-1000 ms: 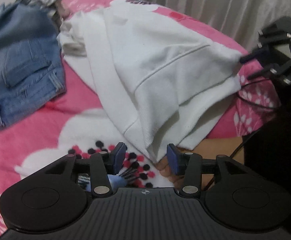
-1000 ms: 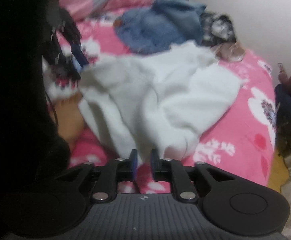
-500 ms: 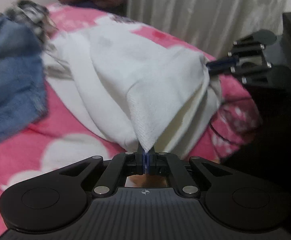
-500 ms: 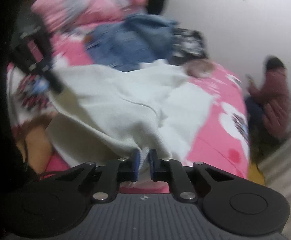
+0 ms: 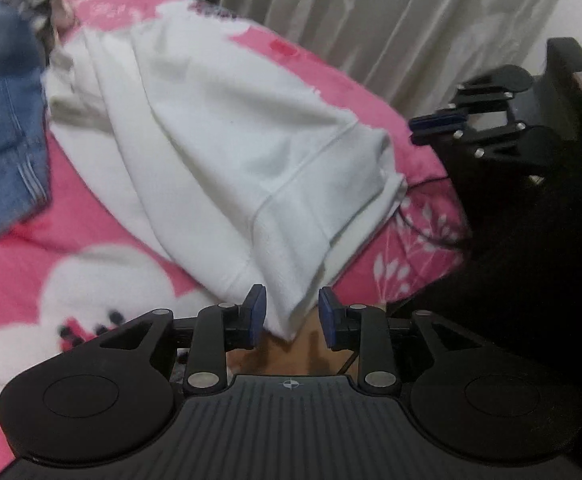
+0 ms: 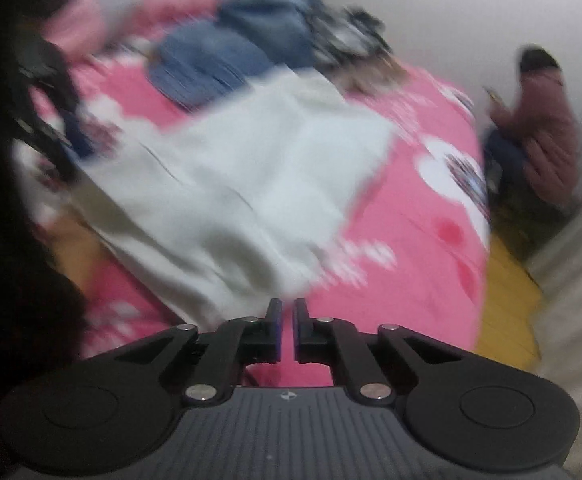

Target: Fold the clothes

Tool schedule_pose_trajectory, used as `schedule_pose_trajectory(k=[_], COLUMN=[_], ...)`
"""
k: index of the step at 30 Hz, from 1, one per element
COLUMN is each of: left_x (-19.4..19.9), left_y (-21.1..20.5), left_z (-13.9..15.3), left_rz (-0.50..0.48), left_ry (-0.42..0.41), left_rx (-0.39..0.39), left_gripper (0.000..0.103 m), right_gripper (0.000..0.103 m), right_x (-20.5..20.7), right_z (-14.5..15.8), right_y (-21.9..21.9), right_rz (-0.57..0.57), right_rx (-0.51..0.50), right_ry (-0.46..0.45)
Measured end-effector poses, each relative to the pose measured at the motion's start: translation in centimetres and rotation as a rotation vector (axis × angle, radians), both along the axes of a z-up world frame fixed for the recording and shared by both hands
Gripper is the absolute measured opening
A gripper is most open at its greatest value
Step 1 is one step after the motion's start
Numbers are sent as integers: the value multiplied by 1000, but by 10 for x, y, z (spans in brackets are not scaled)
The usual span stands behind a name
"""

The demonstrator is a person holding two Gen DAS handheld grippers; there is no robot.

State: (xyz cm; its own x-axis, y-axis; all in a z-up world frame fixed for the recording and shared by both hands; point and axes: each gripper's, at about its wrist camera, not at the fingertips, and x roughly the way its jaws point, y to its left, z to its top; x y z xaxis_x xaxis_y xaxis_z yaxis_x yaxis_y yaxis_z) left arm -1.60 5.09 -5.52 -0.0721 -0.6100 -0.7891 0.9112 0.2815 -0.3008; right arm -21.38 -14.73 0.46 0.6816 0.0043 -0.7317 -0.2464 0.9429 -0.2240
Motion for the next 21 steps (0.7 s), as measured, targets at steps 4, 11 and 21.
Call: schedule_pose_trajectory(k=[4, 11, 21], left_x=[28, 31, 119], left_y=[-18, -27, -4], left_z=[-11, -69, -18], left_rz=[82, 62, 411], left_ry=[89, -31, 264], left_rx=[-82, 10, -134], left_gripper=[25, 27, 28], right_gripper=[16, 20, 26], right_x=[32, 86, 74], right_z=[7, -53, 4], right_y=[12, 4, -20], right_rz=[95, 80, 139], right_rx=[58, 138, 208], right_ry=[-85, 82, 182])
